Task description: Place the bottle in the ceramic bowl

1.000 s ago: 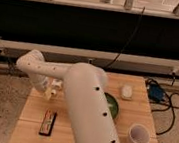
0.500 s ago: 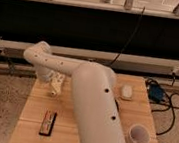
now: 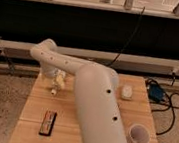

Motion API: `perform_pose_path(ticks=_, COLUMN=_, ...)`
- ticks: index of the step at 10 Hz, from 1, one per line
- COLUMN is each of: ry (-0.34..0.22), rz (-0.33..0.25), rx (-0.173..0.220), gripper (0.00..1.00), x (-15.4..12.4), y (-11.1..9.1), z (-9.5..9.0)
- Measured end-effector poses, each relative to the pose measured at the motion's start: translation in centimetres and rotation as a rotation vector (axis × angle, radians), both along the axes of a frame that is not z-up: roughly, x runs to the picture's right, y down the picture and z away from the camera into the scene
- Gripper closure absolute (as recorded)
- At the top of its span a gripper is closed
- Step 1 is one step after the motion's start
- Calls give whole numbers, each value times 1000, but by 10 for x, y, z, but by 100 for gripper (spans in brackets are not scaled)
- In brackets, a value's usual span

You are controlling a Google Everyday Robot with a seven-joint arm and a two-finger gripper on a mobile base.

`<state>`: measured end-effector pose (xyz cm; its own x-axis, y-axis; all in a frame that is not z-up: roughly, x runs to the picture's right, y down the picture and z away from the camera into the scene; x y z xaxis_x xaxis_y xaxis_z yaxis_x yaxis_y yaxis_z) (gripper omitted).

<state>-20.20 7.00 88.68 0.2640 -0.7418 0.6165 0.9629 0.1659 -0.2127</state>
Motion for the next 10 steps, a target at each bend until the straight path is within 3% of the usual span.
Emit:
perform_pose_path(ticks=4, ry=-28, rz=-42, rx=38, gripper=20, x=22, y=-24, z=39)
perform_pose_path(ticks=6, ry=-25, rz=-62, rx=37, gripper=20, x=33, y=-33, z=59)
perform_pose_path(ticks=10, ry=-34, rz=-49, rx=5, gripper=23, x=41, y=-34, z=79)
